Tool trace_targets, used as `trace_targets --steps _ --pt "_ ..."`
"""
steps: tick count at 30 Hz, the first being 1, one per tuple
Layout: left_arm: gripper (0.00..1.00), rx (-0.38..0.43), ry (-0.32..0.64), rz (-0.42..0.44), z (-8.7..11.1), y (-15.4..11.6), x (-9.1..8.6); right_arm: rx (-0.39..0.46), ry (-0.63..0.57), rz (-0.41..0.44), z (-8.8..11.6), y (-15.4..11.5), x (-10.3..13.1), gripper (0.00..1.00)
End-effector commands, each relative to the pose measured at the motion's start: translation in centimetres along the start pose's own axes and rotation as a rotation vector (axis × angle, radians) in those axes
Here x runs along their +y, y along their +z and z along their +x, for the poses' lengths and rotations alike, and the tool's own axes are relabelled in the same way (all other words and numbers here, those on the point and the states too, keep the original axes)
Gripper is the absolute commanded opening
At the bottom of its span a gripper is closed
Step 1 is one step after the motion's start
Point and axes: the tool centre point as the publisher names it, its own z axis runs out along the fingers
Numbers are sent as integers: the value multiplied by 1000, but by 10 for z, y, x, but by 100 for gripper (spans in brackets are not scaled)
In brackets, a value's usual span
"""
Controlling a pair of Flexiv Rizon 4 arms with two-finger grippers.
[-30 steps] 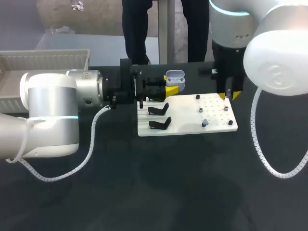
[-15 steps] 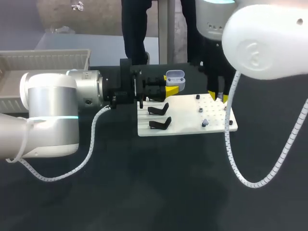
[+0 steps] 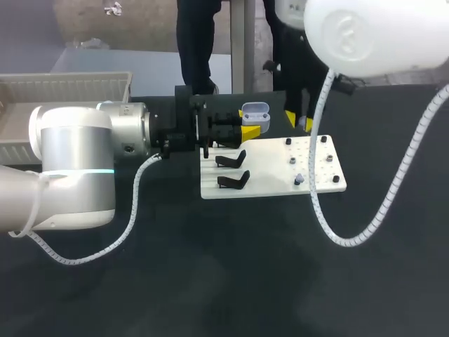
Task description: Pick up each earbud case from the left stands, insert the matching earbuds, close the lid, and place the case in the box.
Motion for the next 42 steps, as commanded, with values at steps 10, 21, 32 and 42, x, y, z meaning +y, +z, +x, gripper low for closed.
trace_targets --steps 10,21,32,42 --pt "0 -3 2 -3 0 0 0 -29 -148 -29 -5 -21 57 0" --pt "0 -3 2 -3 0 0 0 -46 -204 -49 2 -12 65 0" --pt "0 -3 2 -3 0 0 0 -59 -187 -20 -3 3 67 0" --pt "0 -3 2 -3 0 0 0 -58 -191 -16 -8 6 73 0"
